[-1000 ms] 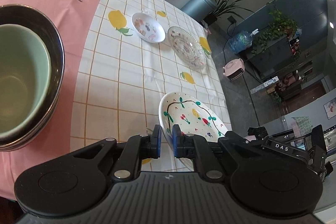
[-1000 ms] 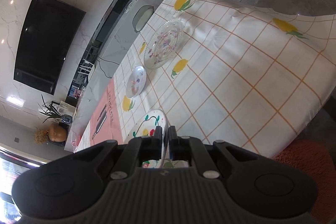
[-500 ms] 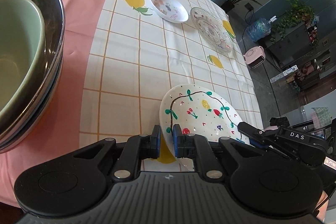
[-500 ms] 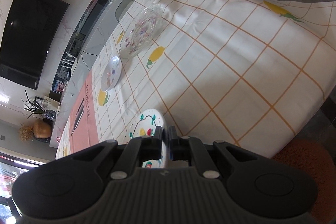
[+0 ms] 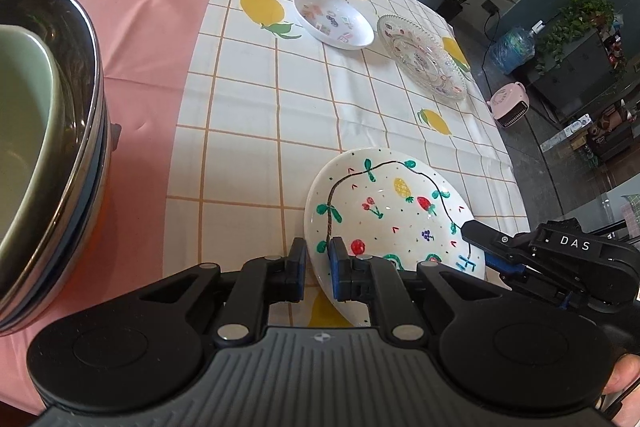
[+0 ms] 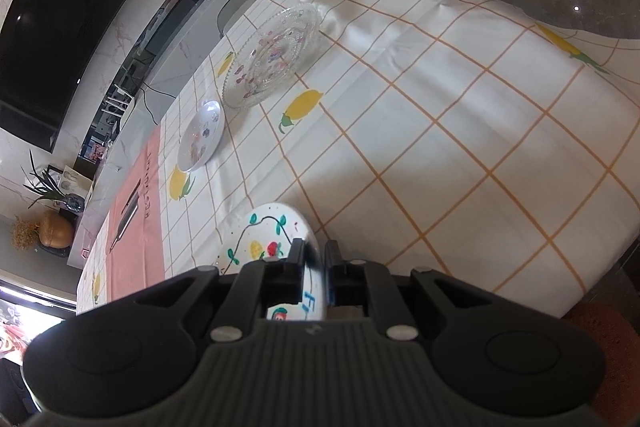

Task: Organize plates and bowls
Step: 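Lift and carry the painted plate toward the bowl stack with both grippers, then lower the painted plate onto the table and open both grippers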

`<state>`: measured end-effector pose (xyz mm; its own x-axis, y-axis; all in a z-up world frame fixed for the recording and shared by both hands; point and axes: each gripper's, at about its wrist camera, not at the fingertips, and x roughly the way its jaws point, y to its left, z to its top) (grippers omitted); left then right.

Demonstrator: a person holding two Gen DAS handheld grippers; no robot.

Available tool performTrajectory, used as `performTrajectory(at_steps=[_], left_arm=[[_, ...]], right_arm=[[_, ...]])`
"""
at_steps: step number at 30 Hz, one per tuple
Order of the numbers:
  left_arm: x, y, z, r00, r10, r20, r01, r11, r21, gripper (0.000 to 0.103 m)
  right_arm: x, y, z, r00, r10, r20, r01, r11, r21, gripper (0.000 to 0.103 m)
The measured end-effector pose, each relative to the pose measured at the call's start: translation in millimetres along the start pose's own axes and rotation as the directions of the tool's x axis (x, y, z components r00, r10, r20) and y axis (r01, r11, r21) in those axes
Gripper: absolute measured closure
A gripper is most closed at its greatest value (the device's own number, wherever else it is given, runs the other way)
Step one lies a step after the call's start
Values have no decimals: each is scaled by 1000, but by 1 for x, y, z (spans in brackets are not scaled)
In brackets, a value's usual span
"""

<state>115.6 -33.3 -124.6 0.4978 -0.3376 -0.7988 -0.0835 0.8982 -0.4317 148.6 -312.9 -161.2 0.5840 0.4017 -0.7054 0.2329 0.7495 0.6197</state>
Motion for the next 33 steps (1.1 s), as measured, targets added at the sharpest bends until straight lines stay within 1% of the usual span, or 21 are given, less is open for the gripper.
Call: performTrajectory(at_steps=[3, 6, 8, 11, 13, 14, 15, 16, 18, 19, 24, 29, 31, 33], left_arm=[[0, -2, -1, 1000, 18, 5, -18, 1000, 20, 90], [0, -4, -2, 1000, 25, 2, -25, 999, 35, 90], [0, -5, -3, 1000, 29, 4, -29, 998, 47, 89], [-1, -4, -3, 1000, 25, -3, -25, 999, 41, 89], [-3, -4, -1, 1000, 28, 1, -28, 999, 40, 83], [-4, -4, 0, 1000, 28, 7, -28, 999, 39, 77], [-7, -5, 0, 1000, 26, 13, -27, 999, 37, 72], [-10, -6, 1, 1000, 21, 19, -22, 999, 34, 71], [-16, -9, 2, 1000, -2, 31, 1, 999, 35, 62], [-19, -11, 3, 999, -17, 41, 16, 999, 37, 60], [-31, -21, 13, 996, -47, 72, 44, 998, 51, 58], [-38, -24, 30, 994, -63, 92, 59, 997, 53, 55], [-38, -26, 38, 993, -62, 99, 57, 997, 54, 55], [-38, -30, 46, 992, -68, 104, 62, 996, 58, 55]], right_arm=[[4, 1, -2, 1000, -6, -3, 5, 1000, -13, 93], [8, 1, -3, 1000, -20, -10, 19, 999, -28, 90], [7, 2, -4, 1000, -18, -2, 18, 999, -44, 90], [7, 4, -6, 1000, -28, -1, 28, 997, -68, 90], [6, 6, -6, 999, -36, 3, 36, 996, -79, 86], [5, 7, -5, 999, -45, 11, 46, 995, -84, 84], [3, 7, -5, 999, -50, 19, 52, 995, -88, 83], [1, 8, -5, 998, -52, 28, 54, 994, -92, 79], [-4, 10, -3, 998, -56, 42, 60, 994, -96, 70], [-6, 11, -3, 997, -57, 49, 62, 993, -101, 70], [-15, 22, -1, 996, -66, 59, 74, 987, -142, 67], [-20, 31, 5, 997, -59, 52, 66, 986, -156, 61], [-21, 34, 9, 997, -57, 55, 65, 985, -162, 56], [-20, 36, 13, 997, -57, 55, 66, 984, -164, 55]])
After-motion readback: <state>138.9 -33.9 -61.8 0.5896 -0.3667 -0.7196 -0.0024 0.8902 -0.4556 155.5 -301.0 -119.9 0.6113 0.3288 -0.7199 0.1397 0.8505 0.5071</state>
